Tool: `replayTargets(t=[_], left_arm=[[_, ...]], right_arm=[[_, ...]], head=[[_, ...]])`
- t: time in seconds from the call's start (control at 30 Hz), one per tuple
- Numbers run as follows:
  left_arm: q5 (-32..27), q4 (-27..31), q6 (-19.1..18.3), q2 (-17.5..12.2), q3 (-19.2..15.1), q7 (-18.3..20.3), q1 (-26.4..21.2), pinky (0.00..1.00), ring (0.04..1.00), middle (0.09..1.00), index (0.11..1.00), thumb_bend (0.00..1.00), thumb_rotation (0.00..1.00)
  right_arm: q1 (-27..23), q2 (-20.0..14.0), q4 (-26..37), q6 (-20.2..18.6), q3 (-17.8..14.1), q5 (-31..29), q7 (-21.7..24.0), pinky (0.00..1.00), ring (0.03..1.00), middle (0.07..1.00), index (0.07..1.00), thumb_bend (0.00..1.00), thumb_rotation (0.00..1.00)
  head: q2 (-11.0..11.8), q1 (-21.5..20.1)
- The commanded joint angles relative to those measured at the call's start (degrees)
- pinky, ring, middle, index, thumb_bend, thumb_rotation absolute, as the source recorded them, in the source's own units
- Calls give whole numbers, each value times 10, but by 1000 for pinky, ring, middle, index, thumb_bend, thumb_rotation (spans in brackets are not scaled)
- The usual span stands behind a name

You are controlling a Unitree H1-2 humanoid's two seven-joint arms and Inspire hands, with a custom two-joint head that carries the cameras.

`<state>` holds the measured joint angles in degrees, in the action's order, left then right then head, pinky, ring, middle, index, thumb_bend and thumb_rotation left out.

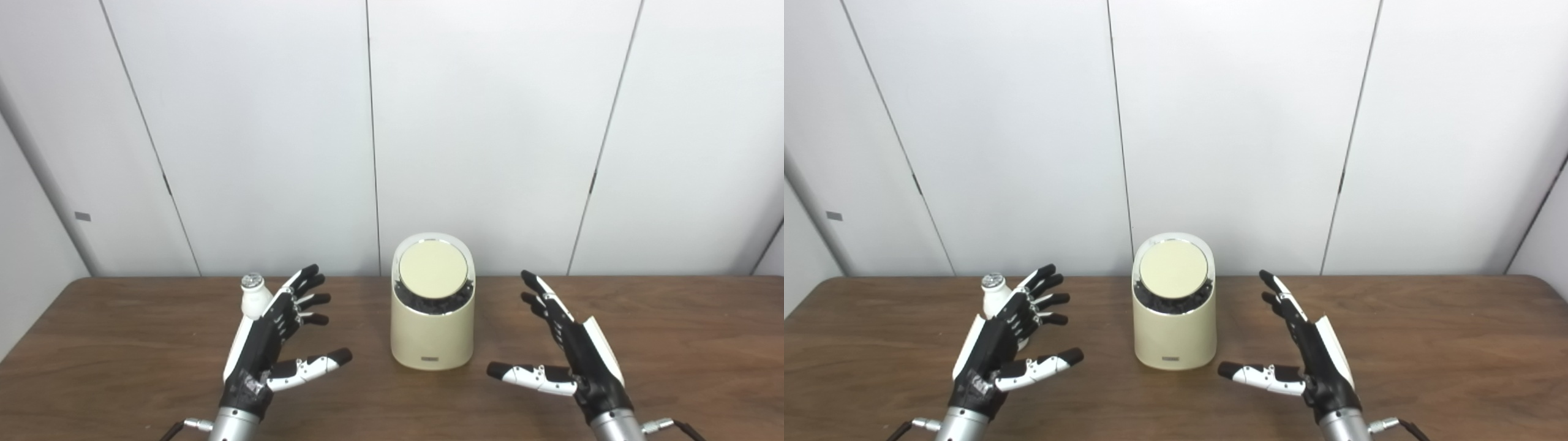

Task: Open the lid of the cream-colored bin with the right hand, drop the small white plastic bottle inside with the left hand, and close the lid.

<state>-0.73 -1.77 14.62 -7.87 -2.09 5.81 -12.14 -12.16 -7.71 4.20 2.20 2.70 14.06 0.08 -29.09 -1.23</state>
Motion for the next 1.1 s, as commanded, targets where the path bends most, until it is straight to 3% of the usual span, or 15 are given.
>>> replayTargets(t=[0.0, 0.47, 0.53, 0.63, 0.83, 1.07], left_arm=[[0, 13, 14, -3, -1, -4, -12, 657, 792, 882, 915, 766, 66], [6, 9, 12, 3, 1, -8, -15, 650, 788, 872, 909, 771, 69], [6, 4, 13, 3, 2, -8, -18, 656, 788, 867, 907, 774, 70], [4, 0, 10, 1, 7, -1, -22, 666, 794, 875, 915, 762, 57], [6, -8, 9, -4, 13, 4, -27, 661, 800, 888, 921, 764, 79], [3, -4, -2, -9, 18, 17, -28, 666, 817, 904, 926, 782, 51]], right_arm=[[-15, 3, 23, 8, -2, -8, 0, 870, 885, 954, 929, 922, 301], [-18, 2, 16, 18, -2, -6, -4, 858, 875, 950, 925, 909, 321], [-22, 4, 17, 13, -2, 2, -9, 843, 876, 947, 925, 892, 361], [-34, 7, 22, -6, -3, 19, -14, 808, 882, 943, 927, 856, 447], [-76, 7, 24, -47, -2, 38, -11, 826, 897, 942, 937, 821, 415], [-133, 4, 44, -147, 19, 83, 10, 787, 907, 948, 958, 853, 434]], head=[[-1, 0], [3, 5], [4, 5], [7, 3], [14, 1], [15, 1]])
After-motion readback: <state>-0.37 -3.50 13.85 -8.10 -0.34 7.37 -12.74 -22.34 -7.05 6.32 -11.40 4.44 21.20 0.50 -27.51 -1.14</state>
